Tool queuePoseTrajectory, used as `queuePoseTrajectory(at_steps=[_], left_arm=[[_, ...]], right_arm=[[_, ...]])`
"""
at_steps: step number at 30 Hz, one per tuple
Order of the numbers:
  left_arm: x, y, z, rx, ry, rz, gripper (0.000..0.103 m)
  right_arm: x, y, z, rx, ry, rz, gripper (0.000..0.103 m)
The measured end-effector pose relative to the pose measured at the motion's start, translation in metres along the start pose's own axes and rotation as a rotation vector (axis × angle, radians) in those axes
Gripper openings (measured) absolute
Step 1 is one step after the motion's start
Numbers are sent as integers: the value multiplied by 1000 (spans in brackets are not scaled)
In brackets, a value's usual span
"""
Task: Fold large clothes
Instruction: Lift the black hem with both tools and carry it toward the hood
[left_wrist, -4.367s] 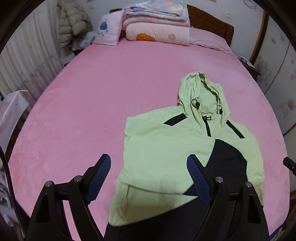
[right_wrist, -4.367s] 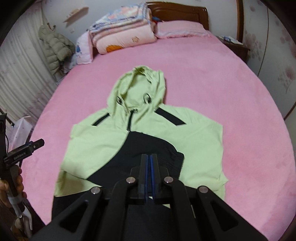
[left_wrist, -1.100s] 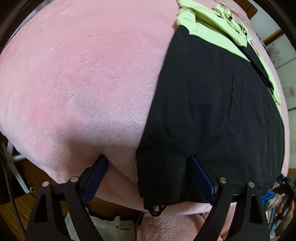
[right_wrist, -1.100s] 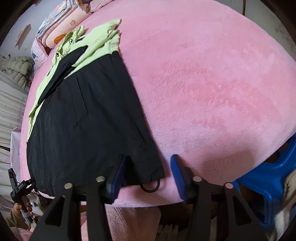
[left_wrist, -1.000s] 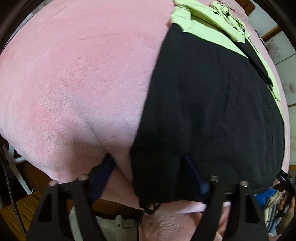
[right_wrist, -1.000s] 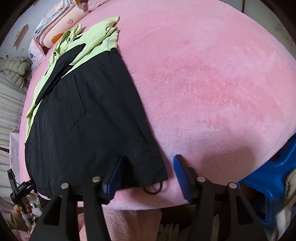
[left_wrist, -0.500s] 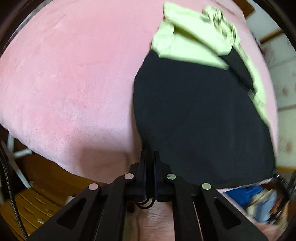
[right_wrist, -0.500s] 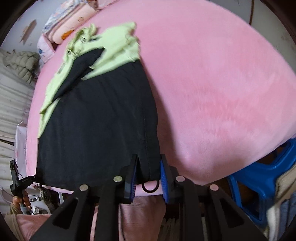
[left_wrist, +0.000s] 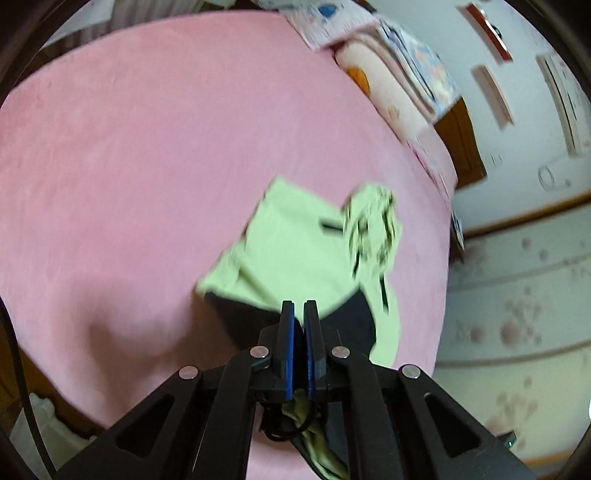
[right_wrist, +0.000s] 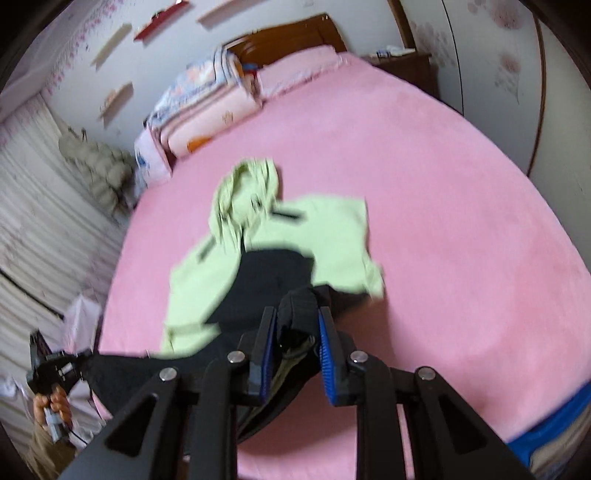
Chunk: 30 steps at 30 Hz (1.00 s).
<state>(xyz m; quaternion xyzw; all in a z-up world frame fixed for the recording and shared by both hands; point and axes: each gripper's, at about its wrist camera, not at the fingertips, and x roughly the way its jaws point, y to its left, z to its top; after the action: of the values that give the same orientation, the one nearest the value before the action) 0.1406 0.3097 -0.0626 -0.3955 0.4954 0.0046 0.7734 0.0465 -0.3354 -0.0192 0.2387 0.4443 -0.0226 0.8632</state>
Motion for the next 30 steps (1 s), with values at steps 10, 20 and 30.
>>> queuePoseTrajectory(at_steps=[10,20,30], left_arm=[[113,-28,117,-58,-165,236,7],[238,-26,102,286,20,458,49],[331,-23,104,441,153,444,47]], right_arm=[[169,-18,137,36,87,-145,20],[305,-65,127,56,279,-180,37],[318,-79,107,10,261,-140,37]])
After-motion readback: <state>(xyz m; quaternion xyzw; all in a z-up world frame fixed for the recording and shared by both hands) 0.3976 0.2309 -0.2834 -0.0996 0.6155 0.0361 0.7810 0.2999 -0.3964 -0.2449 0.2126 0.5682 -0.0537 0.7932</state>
